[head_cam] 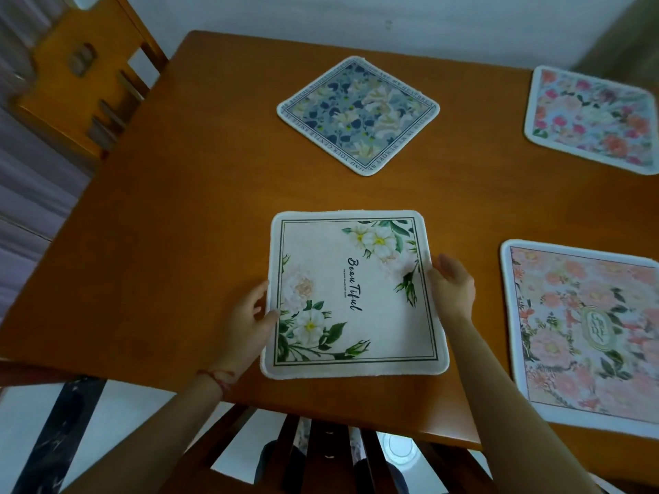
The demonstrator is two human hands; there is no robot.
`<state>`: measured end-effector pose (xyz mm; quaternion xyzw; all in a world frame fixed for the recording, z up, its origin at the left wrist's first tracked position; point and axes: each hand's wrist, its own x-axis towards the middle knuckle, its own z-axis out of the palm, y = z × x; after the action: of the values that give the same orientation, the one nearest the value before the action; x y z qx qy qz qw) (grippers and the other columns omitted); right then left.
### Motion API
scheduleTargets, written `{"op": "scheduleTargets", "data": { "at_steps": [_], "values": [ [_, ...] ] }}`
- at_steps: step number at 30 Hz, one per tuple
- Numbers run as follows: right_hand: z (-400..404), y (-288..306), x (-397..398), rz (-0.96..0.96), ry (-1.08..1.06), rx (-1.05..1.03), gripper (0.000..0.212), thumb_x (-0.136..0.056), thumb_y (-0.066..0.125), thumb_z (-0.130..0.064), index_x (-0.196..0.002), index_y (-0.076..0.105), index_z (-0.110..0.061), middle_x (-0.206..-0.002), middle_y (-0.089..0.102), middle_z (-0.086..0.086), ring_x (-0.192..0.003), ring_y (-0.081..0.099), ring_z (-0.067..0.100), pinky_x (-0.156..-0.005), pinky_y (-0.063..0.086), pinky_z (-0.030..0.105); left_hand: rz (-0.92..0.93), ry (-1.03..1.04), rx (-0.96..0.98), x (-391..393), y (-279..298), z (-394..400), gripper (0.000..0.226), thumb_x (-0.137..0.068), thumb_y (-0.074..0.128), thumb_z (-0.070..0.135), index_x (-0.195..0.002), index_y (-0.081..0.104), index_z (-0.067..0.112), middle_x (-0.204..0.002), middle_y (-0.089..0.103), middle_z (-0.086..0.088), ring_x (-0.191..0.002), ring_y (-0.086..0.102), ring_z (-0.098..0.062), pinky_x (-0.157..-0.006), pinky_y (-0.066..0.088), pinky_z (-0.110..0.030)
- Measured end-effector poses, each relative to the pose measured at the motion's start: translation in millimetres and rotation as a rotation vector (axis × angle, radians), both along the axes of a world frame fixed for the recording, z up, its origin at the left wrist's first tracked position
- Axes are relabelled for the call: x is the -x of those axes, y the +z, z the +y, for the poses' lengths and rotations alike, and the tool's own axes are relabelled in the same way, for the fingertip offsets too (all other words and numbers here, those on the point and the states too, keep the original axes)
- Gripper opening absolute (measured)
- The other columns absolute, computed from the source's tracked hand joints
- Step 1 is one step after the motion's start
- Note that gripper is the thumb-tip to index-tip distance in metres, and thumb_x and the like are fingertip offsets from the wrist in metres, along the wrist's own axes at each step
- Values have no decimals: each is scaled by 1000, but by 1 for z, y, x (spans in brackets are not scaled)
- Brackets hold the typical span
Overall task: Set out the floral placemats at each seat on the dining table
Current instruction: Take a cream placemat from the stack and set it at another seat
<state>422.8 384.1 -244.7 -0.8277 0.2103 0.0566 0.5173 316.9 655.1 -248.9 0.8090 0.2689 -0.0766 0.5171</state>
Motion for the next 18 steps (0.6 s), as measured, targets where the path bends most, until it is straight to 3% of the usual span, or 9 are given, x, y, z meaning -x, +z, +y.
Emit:
{"op": "scheduleTargets", "data": {
  "at_steps": [3,8,10,18],
  "values": [
    [-4,-1,31,10,-64,-33,43,-89,55,-16,-131,49,-10,-128,57,7,-117,53,22,-88,42,28,-64,-136,-77,-35,7,0,51,-88,53,8,-137,39,16,-138,46,-10,-119,49,-26,-96,45,-43],
    [-6,-3,69,19,-156,-54,42,-90,57,-22,-129,50,-9,-127,58,9,-117,54,24,-89,42,27,-109,-302,-111,-92,14,-16,53,-87,51,6,-138,38,14,-144,41,-7,-126,42,-37,-102,39,-52],
    [-7,-2,81,21,-191,-58,40,-91,55,-18,-130,50,-8,-128,57,9,-117,53,23,-88,40,26,-120,-374,-131,-109,11,-23,53,-86,52,5,-136,40,14,-143,41,-7,-129,41,-29,-107,36,-47],
    [-3,-13,121,74,-259,26,39,-93,50,-19,-131,49,-11,-129,56,8,-119,51,23,-95,41,31,-95,-484,-212,-159,0,-36,50,-84,53,6,-133,45,9,-138,48,-11,-126,44,-26,-105,38,-40]
  ]
}}
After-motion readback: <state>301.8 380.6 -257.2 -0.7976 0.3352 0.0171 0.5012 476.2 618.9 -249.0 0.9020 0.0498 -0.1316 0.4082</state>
